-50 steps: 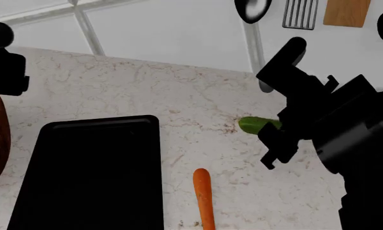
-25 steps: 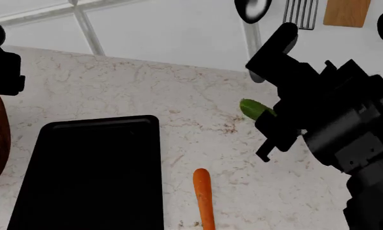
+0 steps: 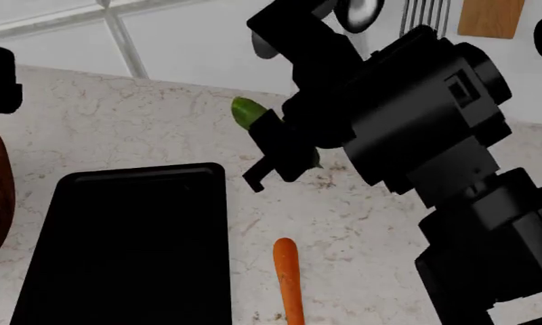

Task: Place the two vegetables and bowl onto the tray for setting up a vegetable dip station.

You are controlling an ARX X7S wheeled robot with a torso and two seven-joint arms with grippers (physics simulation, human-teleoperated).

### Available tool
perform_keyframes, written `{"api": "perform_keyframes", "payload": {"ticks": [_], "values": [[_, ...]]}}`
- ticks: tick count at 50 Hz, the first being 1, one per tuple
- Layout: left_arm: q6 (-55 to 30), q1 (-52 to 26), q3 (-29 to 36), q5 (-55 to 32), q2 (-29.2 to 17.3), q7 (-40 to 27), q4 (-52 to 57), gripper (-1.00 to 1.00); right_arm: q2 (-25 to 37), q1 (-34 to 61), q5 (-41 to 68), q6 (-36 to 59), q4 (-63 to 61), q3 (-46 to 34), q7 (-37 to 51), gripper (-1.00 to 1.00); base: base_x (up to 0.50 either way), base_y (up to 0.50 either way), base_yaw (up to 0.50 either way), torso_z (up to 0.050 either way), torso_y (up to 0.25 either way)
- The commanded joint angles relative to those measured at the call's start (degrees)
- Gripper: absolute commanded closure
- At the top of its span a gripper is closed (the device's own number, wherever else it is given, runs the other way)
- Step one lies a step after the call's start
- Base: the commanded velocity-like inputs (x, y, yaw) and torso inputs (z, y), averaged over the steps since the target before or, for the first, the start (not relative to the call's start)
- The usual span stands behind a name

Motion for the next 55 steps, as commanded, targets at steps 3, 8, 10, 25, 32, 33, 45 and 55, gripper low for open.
{"api": "perform_keyframes", "payload": {"ticks": [3, 8, 10, 25, 32, 33, 45, 55], "values": [[-5.73, -0.54, -3.29, 0.23, 1.4, 0.82, 6.39, -1.0, -10.82, 3.49, 0.63, 0.79, 9.65, 6.19, -0.91, 1.0, 0.0, 0.0, 0.0, 0.0, 0.0], [-5.71, 0.13, -3.98, 0.03, 1.27, 0.9, 7.06, -1.0, -13.67, 4.57, 0.29, -2.7, 15.13, 5.15, -1.44, 1.0, 0.0, 0.0, 0.0, 0.0, 0.0], [-4.31, 1.06, -4.02, 0.07, 0.92, 1.02, 6.4, -1.0, -14.61, 5.31, 2.58, -5.36, 18.56, 3.24, -1.0, 1.0, 0.0, 0.0, 0.0, 0.0, 0.0], [-6.64, 0.2, -5.08, -0.53, 0.52, 1.07, 7.96, -1.0, -14.66, 11.97, 45.62, -22.09, 28.73, -33.69, 8.73, 1.0, 0.0, 0.0, 0.0, 0.0, 0.0], [-3.72, 1.69, -5.21, -0.46, 0.3, 1.12, 6.52, -1.0, -14.66, 12.45, 49.87, -23.6, 29.06, -38.34, 9.42, 1.0, 0.0, 0.0, 0.0, 0.0, 0.0], [-3.84, 1.65, -5.18, -0.5, 0.26, 1.13, 6.63, -1.0, -14.66, 12.25, 50.04, -23.95, 29.66, -38.82, 9.33, 1.0, 0.0, 0.0, 0.0, 0.0, 0.0], [-4.53, 2.0, -5.55, -0.83, 0.36, 0.95, 7.3, -1.0, -14.67, 9.82, 50.92, -25.23, 29.92, -40.43, 9.99, 1.0, 0.0, 0.0, 0.0, 0.0, 0.0], [-3.47, 3.07, -6.08, -0.92, -0.11, 0.97, 7.1, -1.0, -14.67, 8.76, 50.27, -24.62, 28.58, -40.63, 9.5, 1.0, 0.0, 0.0, 0.0, 0.0, 0.0]]}}
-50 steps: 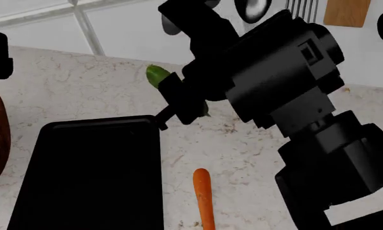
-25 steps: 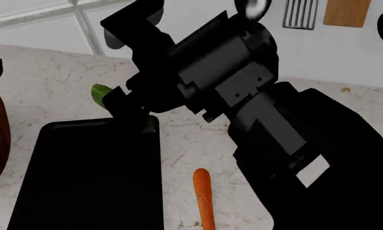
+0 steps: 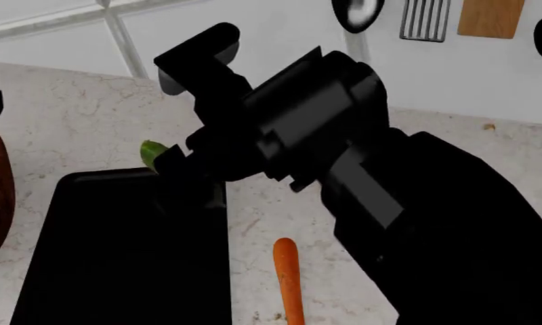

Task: Place the two vegetables and bowl onto the tray for setting up a vegetable dip station.

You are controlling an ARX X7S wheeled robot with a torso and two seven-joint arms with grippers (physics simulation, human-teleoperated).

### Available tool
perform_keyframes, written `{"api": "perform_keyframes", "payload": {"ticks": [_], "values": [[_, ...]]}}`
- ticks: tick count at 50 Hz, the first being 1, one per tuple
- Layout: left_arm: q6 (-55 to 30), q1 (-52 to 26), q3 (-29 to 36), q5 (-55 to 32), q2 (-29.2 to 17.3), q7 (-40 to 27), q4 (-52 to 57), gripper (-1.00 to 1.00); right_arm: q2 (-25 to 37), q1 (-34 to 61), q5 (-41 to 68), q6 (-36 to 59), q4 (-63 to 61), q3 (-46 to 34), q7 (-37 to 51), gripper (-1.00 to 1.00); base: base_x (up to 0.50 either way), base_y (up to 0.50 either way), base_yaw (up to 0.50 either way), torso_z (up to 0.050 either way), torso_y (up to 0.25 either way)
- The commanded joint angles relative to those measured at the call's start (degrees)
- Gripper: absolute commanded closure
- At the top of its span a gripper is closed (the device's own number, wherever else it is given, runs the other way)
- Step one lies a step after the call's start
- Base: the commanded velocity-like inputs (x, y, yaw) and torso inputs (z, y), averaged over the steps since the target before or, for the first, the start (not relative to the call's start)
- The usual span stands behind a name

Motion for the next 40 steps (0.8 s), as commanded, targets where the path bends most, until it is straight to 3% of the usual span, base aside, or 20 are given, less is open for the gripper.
{"api": "perform_keyframes", "payload": {"ticks": [1, 12, 13, 40], "values": [[-1.6, 1.3, -2.37, 0.95, 0.93, 0.58, 2.71, -1.0, -1.2, -0.71, -1.16, -0.49, 0.52, 0.25, -1.82, 1.0, 0.0, 0.0, 0.0, 0.0, 0.0], [-0.91, 2.1, -2.8, 0.66, 1.02, 0.6, 2.69, -1.0, -1.2, -1.34, -2.45, -0.98, -0.33, 0.29, -1.7, 1.0, 0.0, 0.0, 0.0, 0.0, 0.0], [-0.98, 2.1, -2.81, 0.64, 1.02, 0.58, 2.73, -1.0, -1.2, -1.36, -2.75, -1.21, -0.32, 0.32, -1.47, -1.0, 0.0, 0.0, 0.0, 0.0, 0.0], [-2.68, 1.34, -3.88, -0.22, 0.74, 0.54, 4.27, -1.0, -1.2, 0.98, -1.51, -2.49, 1.18, 1.32, -1.53, -1.0, 0.0, 0.0, 0.0, 0.0, 0.0]]}}
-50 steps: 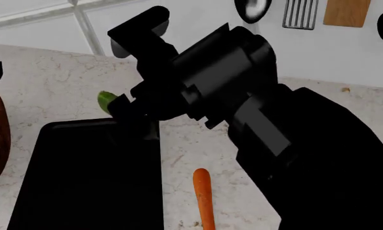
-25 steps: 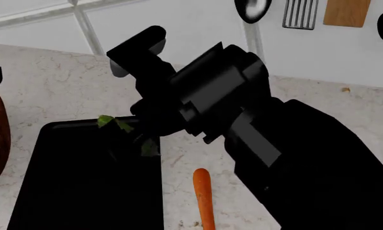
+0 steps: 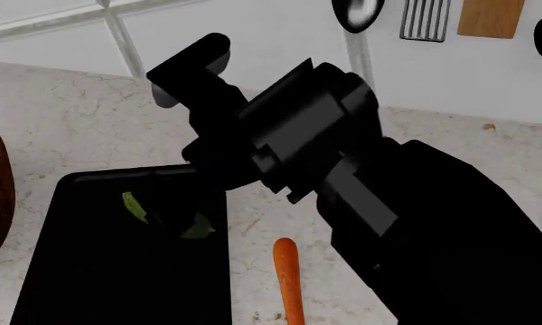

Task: Place the two vegetables and bowl onto the tray for setting up a vegetable dip station.

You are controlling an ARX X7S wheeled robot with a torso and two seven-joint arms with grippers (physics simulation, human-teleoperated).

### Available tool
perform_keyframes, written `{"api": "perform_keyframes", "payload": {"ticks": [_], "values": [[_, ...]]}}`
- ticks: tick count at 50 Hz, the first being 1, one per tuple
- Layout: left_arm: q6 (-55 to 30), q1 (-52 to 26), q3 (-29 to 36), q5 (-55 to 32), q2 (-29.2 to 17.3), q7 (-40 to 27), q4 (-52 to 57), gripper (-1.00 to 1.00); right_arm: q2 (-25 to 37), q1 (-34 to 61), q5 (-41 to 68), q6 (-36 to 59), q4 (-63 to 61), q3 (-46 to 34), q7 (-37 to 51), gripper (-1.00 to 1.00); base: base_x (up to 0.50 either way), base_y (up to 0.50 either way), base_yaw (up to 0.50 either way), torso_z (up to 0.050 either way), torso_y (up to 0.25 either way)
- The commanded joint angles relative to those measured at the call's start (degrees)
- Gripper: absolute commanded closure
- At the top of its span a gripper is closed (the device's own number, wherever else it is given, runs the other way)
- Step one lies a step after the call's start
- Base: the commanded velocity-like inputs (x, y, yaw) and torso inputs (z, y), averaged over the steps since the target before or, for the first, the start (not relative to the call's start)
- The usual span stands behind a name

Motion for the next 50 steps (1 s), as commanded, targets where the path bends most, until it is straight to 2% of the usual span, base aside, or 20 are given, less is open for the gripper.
{"api": "perform_keyframes", "payload": {"ticks": [1, 5, 7, 11, 16, 18, 21, 23, 27, 30, 35, 50], "values": [[-3.07, 0.1, -2.38, 0.73, 1.02, 0.65, 3.4, -1.0, -1.15, 2.41, 0.01, -0.99, 2.85, 2.51, -1.2, -1.0, 0.0, 0.0, 0.0, 0.0, 0.0], [-2.92, 0.28, -2.65, 0.63, 1.15, 0.59, 3.49, -1.0, -1.04, 7.71, 1.87, -0.41, 3.66, 3.61, -1.7, -1.0, 0.0, 0.0, 0.0, 0.0, 0.0], [-2.65, 0.25, -2.71, 0.58, 1.45, 0.52, 3.41, -1.0, 1.16, 8.89, 3.22, 0.46, 0.29, 4.99, 1.34, -1.0, 0.0, 0.0, 0.0, 0.0, 0.0], [-3.64, -0.12, -2.91, 0.25, 1.88, 0.44, 4.53, -1.0, 8.04, 9.54, 7.34, 2.74, -11.15, 8.52, 11.88, -1.0, 0.0, 0.0, 0.0, 0.0, 0.0], [-9.06, -1.97, -4.2, -1.69, 3.21, -0.54, 8.58, -1.0, 17.1, 8.35, 15.36, 6.14, -23.62, 14.14, 30.62, -1.0, 0.0, 0.0, 0.0, 0.0, 0.0], [-9.14, -2.66, -5.22, -11.14, 1.16, -7.7, 8.04, -1.0, 19.4, 8.25, 18.49, 8.19, -27.73, 15.34, 36.59, -1.0, 0.0, 0.0, 0.0, 0.0, 0.0], [-9.12, -4.62, -8.72, -36.92, -4.14, -28.18, 5.88, -1.0, 23.84, 6.46, 25.0, 9.62, -36.09, 17.84, 48.04, -1.0, 0.0, 0.0, 0.0, 0.0, 0.0], [-9.06, -5.39, -10.38, -52.31, -6.42, -39.23, 5.03, -1.0, 26.51, 4.73, 28.3, 10.02, -40.84, 18.56, 53.12, -1.0, 0.0, 0.0, 0.0, 0.0, 0.0], [-8.51, -7.73, -11.25, -68.75, -8.84, -51.92, 4.46, -1.0, 30.86, 0.91, 34.51, 8.08, -46.23, 20.66, 60.48, -1.0, 0.0, 0.0, 0.0, 0.0, 0.0], [-7.59, -9.05, -10.61, -74.44, -10.01, -55.9, 4.2, -1.0, 32.88, 0.31, 37.49, 8.9, -49.16, 20.59, 64.41, -1.0, 0.0, 0.0, 0.0, 0.0, 0.0], [-5.86, -8.45, -9.42, -74.06, -10.71, -55.3, 5.01, -1.0, 35.06, -1.45, 42.61, 9.25, -52.9, 20.25, 69.46, -1.0, 0.0, 0.0, 0.0, 0.0, 0.0], [-2.92, -7.08, -7.46, -72.06, -11.4, -53.72, 5.54, -1.0, 37.32, -7.55, 43.65, 7.03, -58.48, 19.32, 71.21, -1.0, 0.0, 0.0, 0.0, 0.0, 0.0]]}}
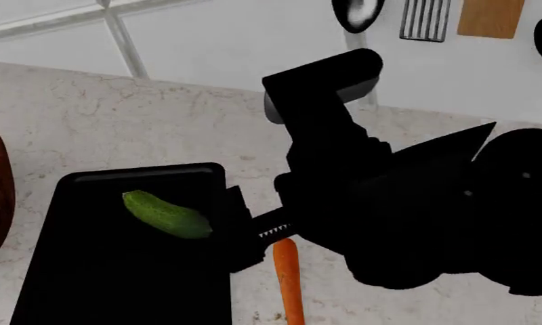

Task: Place the two vegetables and bowl onto the tray for setting up a vegetable dip station.

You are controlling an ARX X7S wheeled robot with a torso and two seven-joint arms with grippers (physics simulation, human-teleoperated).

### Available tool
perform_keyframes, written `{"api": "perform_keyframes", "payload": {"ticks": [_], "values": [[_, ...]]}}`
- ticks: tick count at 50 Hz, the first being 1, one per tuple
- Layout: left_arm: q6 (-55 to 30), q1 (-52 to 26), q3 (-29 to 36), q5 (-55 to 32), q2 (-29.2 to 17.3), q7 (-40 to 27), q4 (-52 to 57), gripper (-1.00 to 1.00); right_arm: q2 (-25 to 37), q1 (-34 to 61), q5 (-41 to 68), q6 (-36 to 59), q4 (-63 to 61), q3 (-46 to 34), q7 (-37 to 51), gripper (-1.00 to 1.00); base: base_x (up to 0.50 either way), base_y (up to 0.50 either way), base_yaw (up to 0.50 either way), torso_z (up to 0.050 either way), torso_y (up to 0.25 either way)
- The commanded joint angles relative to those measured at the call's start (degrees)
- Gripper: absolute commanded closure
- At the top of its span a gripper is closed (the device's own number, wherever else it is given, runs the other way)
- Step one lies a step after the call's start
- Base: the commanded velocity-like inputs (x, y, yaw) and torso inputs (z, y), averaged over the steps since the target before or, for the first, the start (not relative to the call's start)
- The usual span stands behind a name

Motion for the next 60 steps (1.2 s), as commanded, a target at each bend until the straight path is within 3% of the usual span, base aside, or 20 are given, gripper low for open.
{"api": "perform_keyframes", "payload": {"ticks": [1, 36, 59, 60], "values": [[-0.26, 1.25, -0.88, -2.35, -0.15, -2.07, 3.3, -1.0, 1.95, -4.46, 1.74, -1.33, -5.07, 2.03, 3.67, -1.0, 0.0, 0.0, 0.0, 0.0, 0.0], [3.72, 3.42, 2.21, 0.65, -1.3, 0.58, 3.84, -1.0, 2.79, -15.23, -6.81, -7.26, -2.28, 0.03, -3.37, -1.0, 0.0, 0.0, 0.0, 0.0, 0.0], [6.54, 5.8, 2.69, 2.89, -2.72, 2.78, 5.02, -1.0, -2.39, -17.76, -11.56, -5.13, 3.28, -4.83, -5.31, -1.0, 0.0, 0.0, 0.0, -0.001, 0.0], [6.59, 5.77, 2.78, 2.9, -2.71, 2.78, 5.04, -1.0, -2.45, -17.64, -11.81, -4.86, 3.37, -5.11, -4.96, 1.0, 0.0, 0.0, 0.0, -0.01, 0.0]]}}
